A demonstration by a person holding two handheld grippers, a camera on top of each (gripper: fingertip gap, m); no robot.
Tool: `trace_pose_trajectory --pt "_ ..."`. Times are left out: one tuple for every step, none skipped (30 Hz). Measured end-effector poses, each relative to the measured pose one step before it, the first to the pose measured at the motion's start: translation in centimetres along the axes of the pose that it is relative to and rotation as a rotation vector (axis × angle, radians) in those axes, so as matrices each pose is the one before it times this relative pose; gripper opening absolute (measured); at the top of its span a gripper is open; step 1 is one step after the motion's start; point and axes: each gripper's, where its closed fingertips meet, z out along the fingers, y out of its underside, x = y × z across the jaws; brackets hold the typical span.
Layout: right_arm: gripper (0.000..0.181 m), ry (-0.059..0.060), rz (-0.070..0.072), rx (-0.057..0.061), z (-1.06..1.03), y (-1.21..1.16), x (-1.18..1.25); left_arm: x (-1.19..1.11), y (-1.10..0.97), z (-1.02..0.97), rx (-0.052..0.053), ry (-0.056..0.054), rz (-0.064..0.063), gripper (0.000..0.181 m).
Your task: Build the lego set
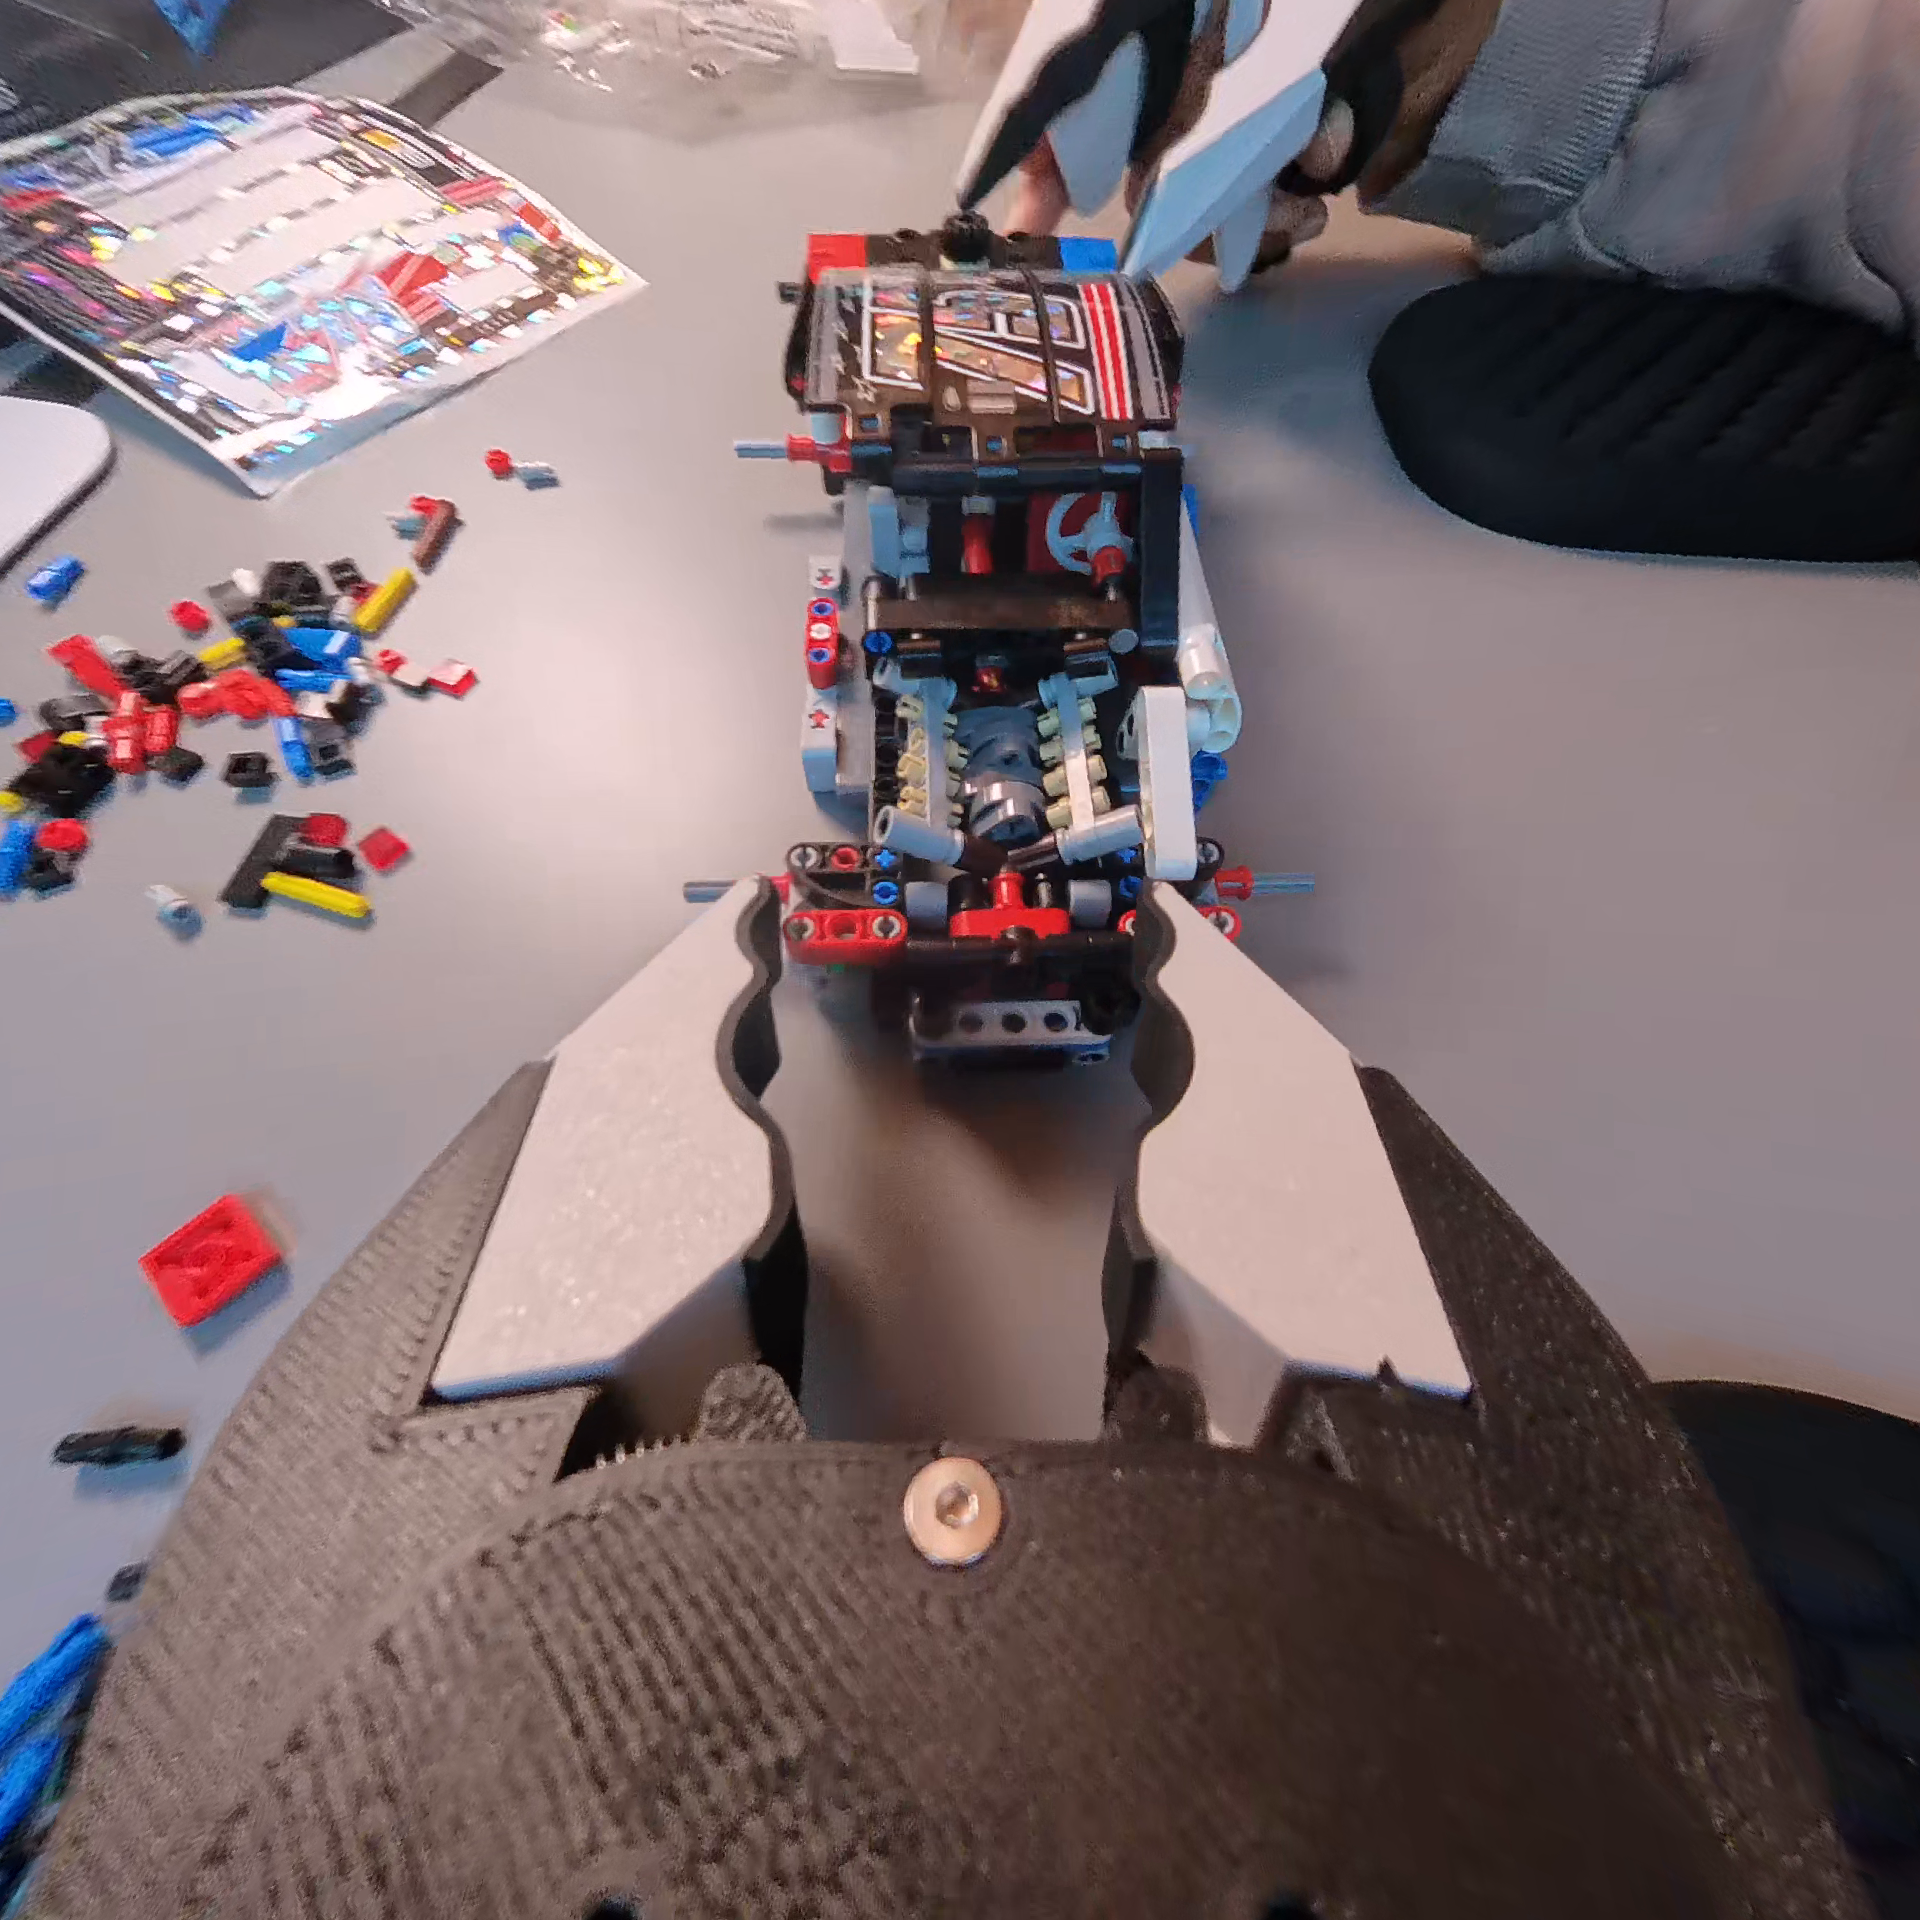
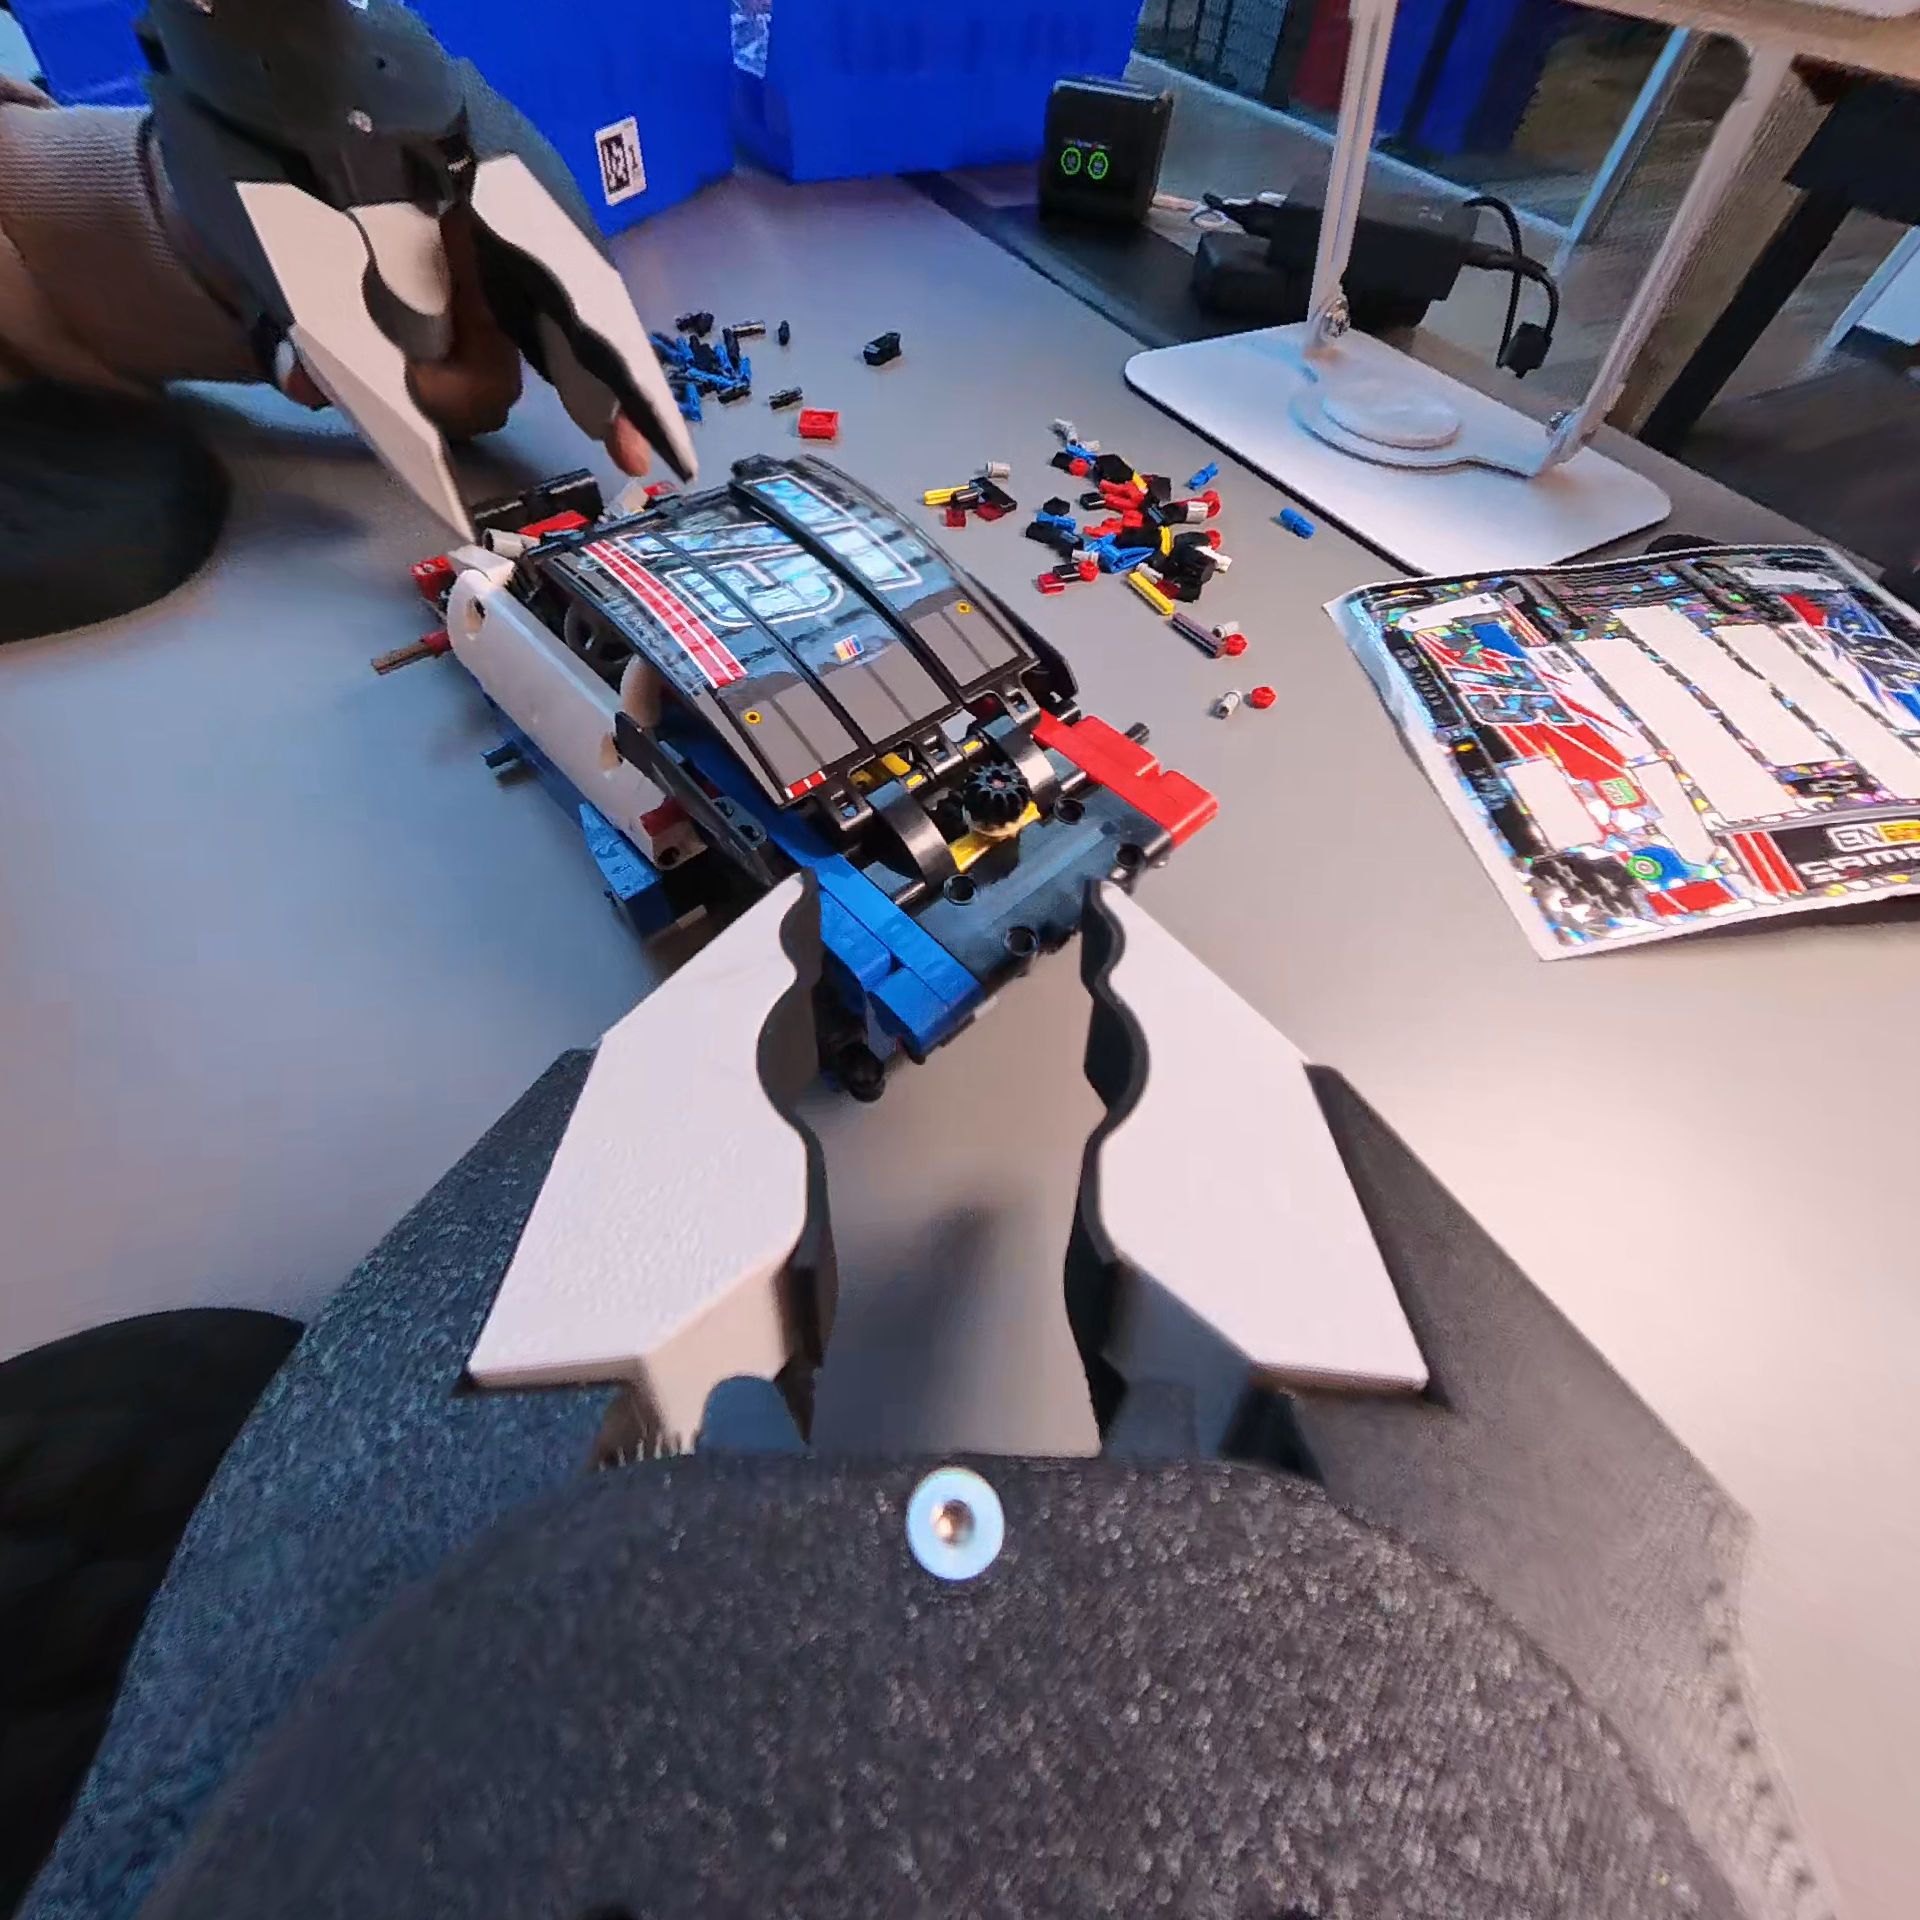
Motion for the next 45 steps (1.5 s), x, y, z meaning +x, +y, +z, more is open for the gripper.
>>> trace_pose_trajectory --pt "0.045 -0.0005 -0.0115 0.004 0.195 -0.078 -0.275 -0.613 -0.07 -0.364 0.0149 -0.0349 0.0044 0.07" --pt "0.04 -0.0038 -0.0087 0.0069 0.151 -0.125 -0.318 -0.652 -0.077 -0.414 0.0154 -0.0387 0.0005 0.065" --pt "0.033 -0.004 -0.0056 0.0052 0.191 -0.054 -0.301 -0.682 -0.179 -0.449 0.0231 -0.0425 -0.0037 0.064" --pt "0.028 0.004 -0.011 0.0 0.17 -0.046 -0.172 -0.594 -0.298 -0.441 0.0316 -0.0384 -0.009 0.062" --pt "0.028 0.0166 -0.0142 0.0033 0.109 -0.107 0.031 -0.367 -0.271 -0.394 0.0283 -0.0254 -0.0105 0.063" --pt "0.028 0.0151 -0.0134 0.0036 0.042 -0.09 0.079 -0.294 -0.268 -0.365 0.0251 -0.0234 -0.0044 0.063" --pt "0.03 0.0097 -0.0073 0.005 -0.019 -0.074 0.097 -0.215 -0.267 -0.344 0.0237 -0.018 0.0013 0.063" --pt "0.033 0.0103 0.0029 0.0241 -0.145 -0.349 0.198 -0.061 -0.273 -0.283 0.0204 -0.007 -0.0013 0.063" --pt "0.033 0.0188 0.0149 0.0427 -0.292 -0.652 0.432 -0.171 -0.356 -0.22 0.0251 -0.0135 -0.0064 0.063" --pt "0.034 0.0209 0.0213 0.0435 -0.336 -0.719 0.549 -0.252 -0.434 -0.186 0.0308 -0.0193 -0.0104 0.063" --pt "0.035 0.0325 0.0216 0.0405 -0.335 -0.731 0.739 -0.347 -0.468 -0.14 0.0358 -0.0264 -0.0142 0.063" --pt "0.035 0.0419 0.0152 0.0401 -0.315 -0.676 0.851 -0.394 -0.47 -0.083 0.0386 -0.0317 -0.0132 0.062" --pt "0.036 0.043 0.0075 0.0334 -0.255 -0.526 0.819 -0.439 -0.362 -0.068 0.0286 -0.0368 -0.0081 0.06" --pt "0.036 0.0479 0.0012 0.0238 -0.14 -0.33 0.845 -0.429 -0.383 -0.071 0.0256 -0.0368 -0.0013 0.06" --pt "0.036 0.0469 0.0012 0.0191 -0.03 -0.229 0.781 -0.398 -0.399 -0.052 0.0237 -0.0349 0.0017 0.057" --pt "0.037 0.0302 0.005 0.0178 0.132 -0.285 0.52 -0.553 -0.435 -0.034 0.0183 -0.0426 0.0017 0.052" --pt "0.037 0.0282 0.009 0.015 0.349 -0.407 0.476 -0.755 -0.535 0.03 0.0147 -0.0496 0.007 0.046" --pt "0.037 0.0272 0.0088 0.0079 0.631 -0.602 0.499 -0.921 -0.744 0.131 0.0154 -0.0522 0.0163 0.041" --pt "0.037 0.015 -0.0015 0.0019 0.9 -0.768 0.343 -1.035 -1.002 0.334 0.0166 -0.0473 0.0209 0.038" --pt "0.037 0.0101 -0.0106 0.0032 1.105 -0.963 0.276 -1.009 -1.075 0.596 0.0081 -0.0328 0.0182 0.036" --pt "0.037 0.0134 -0.0119 -0.0005 1.362 -1.053 0.413 -0.953 -1.074 0.857 -0.003 -0.017 0.0166 0.035" --pt "0.037 0.0071 -0.007 -0.0107 1.64 -1.073 0.468 -1.146 -1.114 1.089 -0.0076 -0.0177 0.0136 0.035" --pt "0.036 0.0025 0.0047 -0.0105 1.806 -1.158 0.533 -1.266 -1.169 1.277 -0.0069 -0.0158 0.0079 0.035" --pt "0.036 0.0044 0.0152 0.0011 1.874 -1.313 0.645 -1.183 -1.118 1.427 -0.0093 -0.0065 0.0029 0.036" --pt "0.036 -0.0014 0.0066 0.0061 1.968 -1.298 0.539 -1.323 -1.047 1.513 -0.0101 -0.0154 0.0033 0.036" --pt "0.034 -0.0089 -0.0197 -0.0044 2.089 -0.994 0.335 -1.423 -0.969 1.592 -0.0066 -0.0257 0.0146 0.036" --pt "0.033 -0.0073 -0.0334 -0.0057 2.142 -0.825 0.214 -1.473 -0.567 1.763 -0.0206 -0.0313 0.0231 0.036" --pt "0.031 -0.0169 -0.048 -0.0026 2.195 -0.725 -0.097 -1.413 -0.206 1.905 -0.0315 -0.0321 0.0141 0.037" --pt "0.027 -0.0317 -0.0699 -0.0178 2.275 -0.401 -0.466 -1.034 -0.036 1.991 -0.0288 -0.016 0.0137 0.038" --pt "0.027 -0.0171 -0.0916 -0.0393 2.3 -0.04 -0.333 -0.902 0.17 1.98 -0.0313 -0.018 0.0195 0.039" --pt "0.027 -0.0034 -0.1107 -0.0397 2.195 0.001 -0.22 -0.913 0.482 1.848 -0.0424 -0.0291 0.0316 0.039" --pt "0.027 -0.0104 -0.119 -0.0428 2.014 0.129 -0.392 -0.781 0.631 1.583 -0.0452 -0.0302 0.0411 0.034" --pt "0.027 0.0062 -0.1078 -0.0568 1.794 0.414 -0.113 -0.661 -0.197 0.817 0.0145 -0.0348 0.0337 0.012" --pt "0.025 0.0054 -0.0831 -0.0538 1.502 0.496 -0.113 -0.217 -0.323 0.259 0.0243 -0.0066 0.0158 0.0" --pt "0.017 -0.0101 -0.0468 -0.0439 1.129 0.484 -0.315 -0.056 -0.017 -0.041 0.0042 0.0098 -0.033 0.0" --pt "0.01 0.0022 -0.0406 -0.0379 0.738 0.491 -0.098 -0.047 0.022 -0.23 0.0124 0.0128 -0.0657 0.0" --pt "0.001 0.0379 -0.0662 -0.0021 0.093 0.005 0.453 -0.323 0.023 -0.359 0.0201 -0.0018 -0.0726 0.0" --pt "0.0 0.0155 -0.0155 0.0028 -0.133 -0.012 0.189 -0.602 0.013 -0.448 0.0215 -0.0154 -0.0656 0.0" --pt "0.0 0.0276 0.063 0.0162 -0.315 -0.073 0.576 -0.55 0.123 -0.356 0.0109 -0.0139 -0.0463 0.001" --pt "0.0 0.0178 0.097 0.0322 -0.462 -0.104 0.726 -0.207 0.145 -0.194 0.0034 0.0013 -0.0205 0.001" --pt "0.0 0.022 0.1361 0.0403 -0.579 -0.099 1.057 -0.021 0.083 -0.097 -0.0037 0.0038 0.0029 0.002" --pt "0.0 0.0268 0.1659 0.0402 -0.646 0.042 1.353 0.017 0.037 -0.016 -0.0109 -0.0016 0.0193 0.002" --pt "0.0 0.0331 0.1818 0.0351 -0.715 0.327 1.661 0.008 0.04 0.003 -0.0115 -0.0051 0.0217 0.002" --pt "0.0 0.0299 0.189 0.0382 -0.783 0.533 1.784 0.014 0.005 0.01 -0.0057 -0.0038 0.0074 0.002" --pt "0.0 0.0621 0.1823 0.0116 -0.751 1.16 2.475 -0.012 0.004 0.018 -0.0001 -0.0028 -0.0082 0.002"
